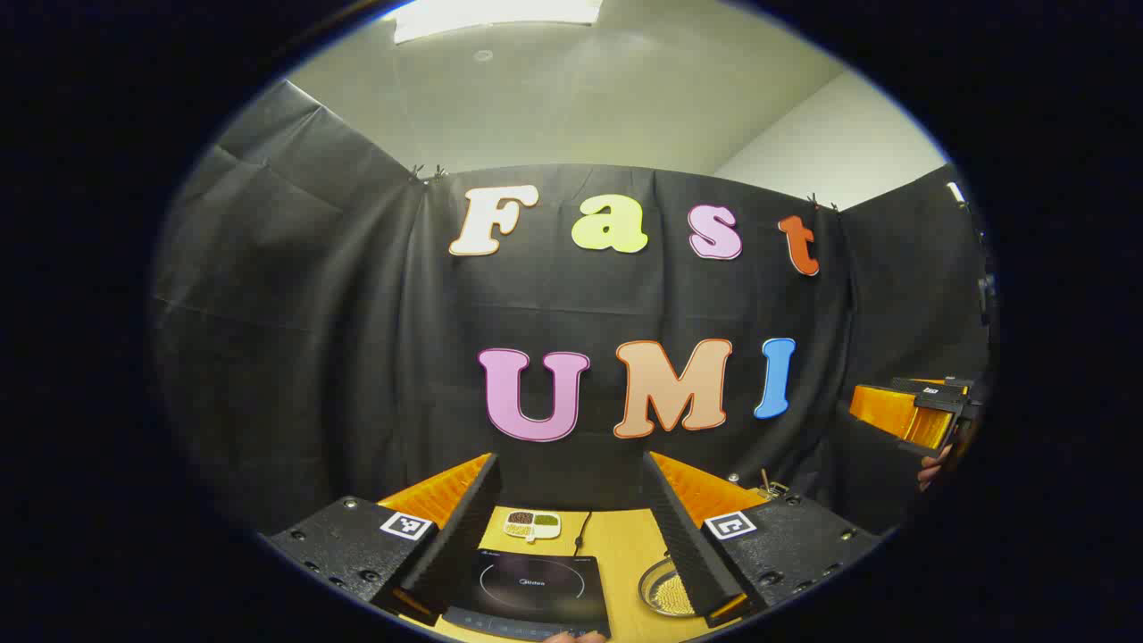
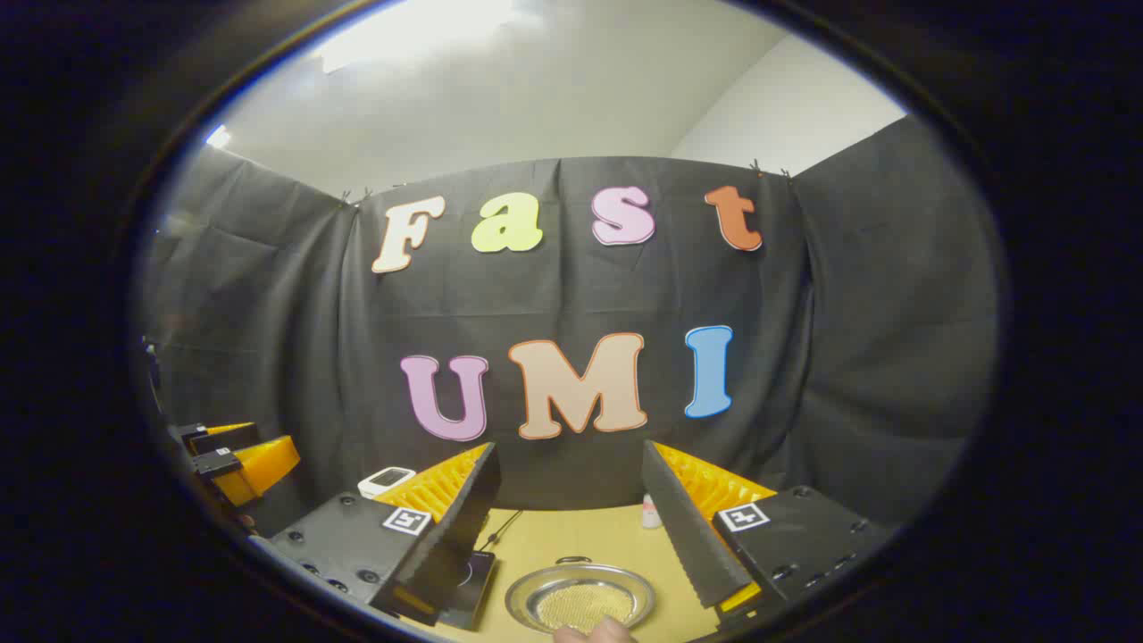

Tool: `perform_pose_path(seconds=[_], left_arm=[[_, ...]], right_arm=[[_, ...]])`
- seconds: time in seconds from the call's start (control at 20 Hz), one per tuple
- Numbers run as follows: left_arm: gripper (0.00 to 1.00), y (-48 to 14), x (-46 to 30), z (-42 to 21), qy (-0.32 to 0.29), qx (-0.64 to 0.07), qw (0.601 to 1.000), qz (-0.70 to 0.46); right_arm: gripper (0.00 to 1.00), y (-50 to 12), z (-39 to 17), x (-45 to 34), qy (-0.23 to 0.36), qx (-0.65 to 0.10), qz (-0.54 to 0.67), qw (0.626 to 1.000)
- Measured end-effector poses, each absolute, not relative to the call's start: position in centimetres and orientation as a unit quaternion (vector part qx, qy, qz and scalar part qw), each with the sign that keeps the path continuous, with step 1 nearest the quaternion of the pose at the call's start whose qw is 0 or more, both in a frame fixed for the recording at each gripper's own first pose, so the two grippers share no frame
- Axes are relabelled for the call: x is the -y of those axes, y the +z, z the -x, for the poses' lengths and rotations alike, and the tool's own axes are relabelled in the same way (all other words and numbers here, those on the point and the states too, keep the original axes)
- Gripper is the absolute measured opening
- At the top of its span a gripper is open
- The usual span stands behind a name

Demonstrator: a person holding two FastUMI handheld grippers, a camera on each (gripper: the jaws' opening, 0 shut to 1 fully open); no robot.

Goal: First push the handle of the pot to place it horizontally, then grasp the pot with both hands and set it on the induction cooktop.

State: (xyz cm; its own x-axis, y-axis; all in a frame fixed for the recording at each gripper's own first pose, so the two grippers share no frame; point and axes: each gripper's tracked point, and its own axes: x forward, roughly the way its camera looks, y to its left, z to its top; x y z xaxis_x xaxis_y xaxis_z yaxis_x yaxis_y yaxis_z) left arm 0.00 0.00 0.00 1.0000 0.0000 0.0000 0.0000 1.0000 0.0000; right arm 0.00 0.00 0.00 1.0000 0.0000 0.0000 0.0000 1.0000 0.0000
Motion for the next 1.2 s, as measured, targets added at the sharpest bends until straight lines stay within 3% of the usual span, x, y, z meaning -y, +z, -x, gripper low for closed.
perform_pose_path(seconds=[1.1, 1.15, 1.2], left_arm=[[0.92, -0.5, 2.0, 0.5, 0.028, -0.012, 0.999, -0.019], [0.92, -0.6, 2.3, 0.6, 0.030, -0.014, 0.999, -0.018], [0.92, -0.8, 2.5, 0.6, 0.033, -0.016, 0.999, -0.019]], right_arm=[[0.98, -2.8, -0.5, 3.3, 0.025, -0.024, 0.013, 0.999], [0.84, -3.1, -0.5, 3.4, 0.030, -0.026, 0.018, 0.999], [0.82, -3.5, -0.5, 3.5, 0.034, -0.029, 0.021, 0.999]])
